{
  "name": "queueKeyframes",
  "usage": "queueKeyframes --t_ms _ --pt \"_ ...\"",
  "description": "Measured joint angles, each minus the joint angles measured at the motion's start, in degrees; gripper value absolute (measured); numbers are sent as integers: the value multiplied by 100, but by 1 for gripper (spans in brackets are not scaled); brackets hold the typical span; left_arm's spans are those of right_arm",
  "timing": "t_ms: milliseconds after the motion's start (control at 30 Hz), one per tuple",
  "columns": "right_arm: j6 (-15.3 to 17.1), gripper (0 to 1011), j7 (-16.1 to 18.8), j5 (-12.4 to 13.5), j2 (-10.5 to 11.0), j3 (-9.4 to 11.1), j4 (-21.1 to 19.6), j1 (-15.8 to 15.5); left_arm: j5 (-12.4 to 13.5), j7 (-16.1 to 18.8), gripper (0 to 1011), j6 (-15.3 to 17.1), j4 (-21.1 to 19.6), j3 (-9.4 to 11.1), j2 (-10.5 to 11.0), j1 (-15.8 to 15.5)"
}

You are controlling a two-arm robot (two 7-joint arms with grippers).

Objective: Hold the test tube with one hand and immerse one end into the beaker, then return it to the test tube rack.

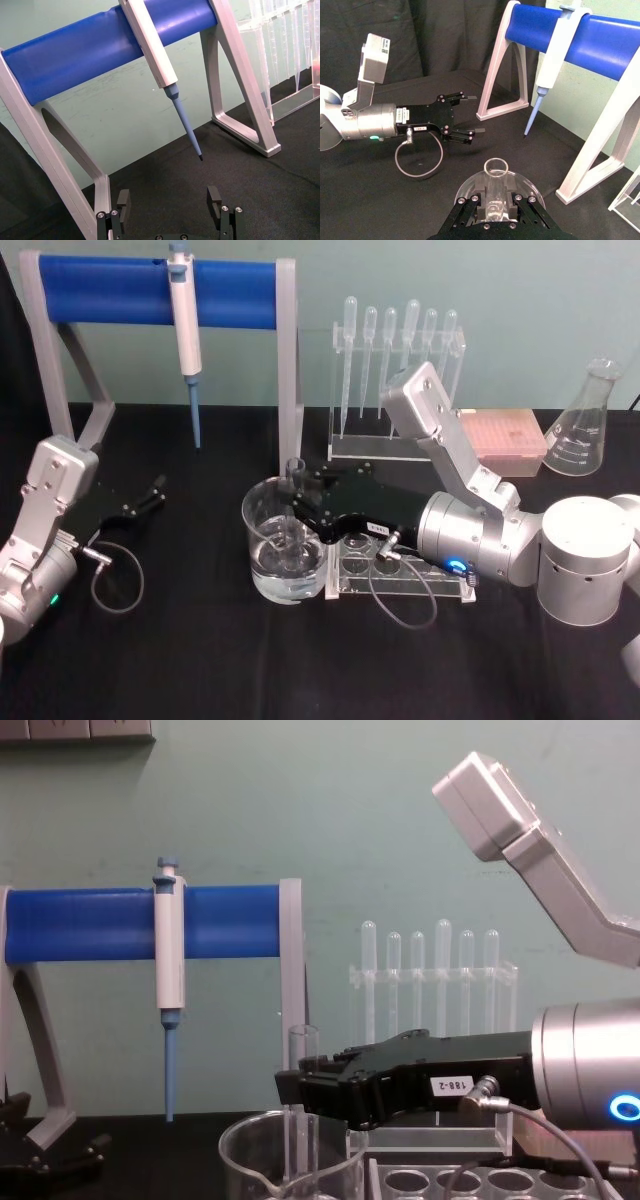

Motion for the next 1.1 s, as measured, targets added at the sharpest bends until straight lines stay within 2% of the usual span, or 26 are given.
queueKeyframes --t_ms 300,667,967,1100 --pt "-3 224 9 -11 -4 12 -2 -5 0 0 1000 0 0 0 0 0" --pt "9 224 149 9 23 198 -252 -35 0 0 1000 0 0 0 0 0" --pt "37 223 205 227 176 478 -675 39 0 0 1000 0 0 0 0 0" --pt "104 224 205 426 346 662 -976 51 0 0 1000 0 0 0 0 0"
